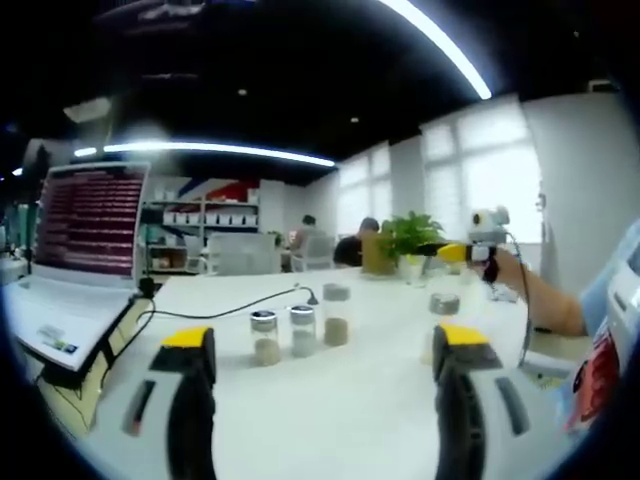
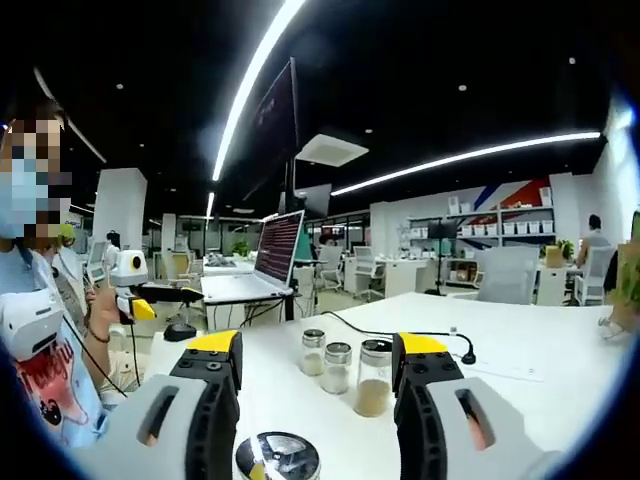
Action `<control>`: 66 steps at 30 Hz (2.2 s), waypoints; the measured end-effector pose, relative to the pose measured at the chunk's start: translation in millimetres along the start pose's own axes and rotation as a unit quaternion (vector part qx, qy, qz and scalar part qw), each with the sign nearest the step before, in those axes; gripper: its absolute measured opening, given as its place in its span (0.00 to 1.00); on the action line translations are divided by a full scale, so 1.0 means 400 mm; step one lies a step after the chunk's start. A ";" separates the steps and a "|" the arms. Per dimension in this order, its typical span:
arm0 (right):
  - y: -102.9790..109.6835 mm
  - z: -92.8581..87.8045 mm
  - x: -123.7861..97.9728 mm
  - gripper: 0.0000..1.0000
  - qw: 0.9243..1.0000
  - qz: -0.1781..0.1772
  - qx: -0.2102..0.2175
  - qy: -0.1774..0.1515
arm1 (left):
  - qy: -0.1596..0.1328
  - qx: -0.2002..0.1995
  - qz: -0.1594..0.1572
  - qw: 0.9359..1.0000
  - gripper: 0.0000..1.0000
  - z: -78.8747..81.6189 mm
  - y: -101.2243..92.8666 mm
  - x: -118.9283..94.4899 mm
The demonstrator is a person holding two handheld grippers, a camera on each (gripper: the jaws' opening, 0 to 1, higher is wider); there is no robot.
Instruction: Rotate the seasoning bottle until the label or dispensing opening points toward the visible target arrow and the bottle remains upright within the marked orientation range
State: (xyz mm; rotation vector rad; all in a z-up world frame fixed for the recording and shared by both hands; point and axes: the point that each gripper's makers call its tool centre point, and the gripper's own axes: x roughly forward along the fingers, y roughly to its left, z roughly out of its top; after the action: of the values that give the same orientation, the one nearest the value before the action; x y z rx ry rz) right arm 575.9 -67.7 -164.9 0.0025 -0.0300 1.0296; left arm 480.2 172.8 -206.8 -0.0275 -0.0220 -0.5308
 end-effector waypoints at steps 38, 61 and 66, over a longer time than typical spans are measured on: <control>-0.163 -0.134 0.283 0.60 0.997 0.027 0.019 0.074 | -0.005 -0.010 -0.003 1.000 0.95 0.002 0.001 0.001; -0.228 -0.241 0.345 0.55 0.997 0.066 0.024 0.040 | 0.004 -0.003 0.001 1.000 0.95 -0.006 0.001 0.008; -0.226 -0.256 0.354 0.48 0.996 0.080 0.022 0.037 | 0.006 0.003 0.005 1.000 0.95 -0.008 0.004 0.007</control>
State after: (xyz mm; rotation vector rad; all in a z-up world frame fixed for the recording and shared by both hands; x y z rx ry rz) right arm 728.7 8.9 -262.6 0.0018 0.0603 1.1887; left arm 483.4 172.9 -209.9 -0.0190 -0.0109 -0.5216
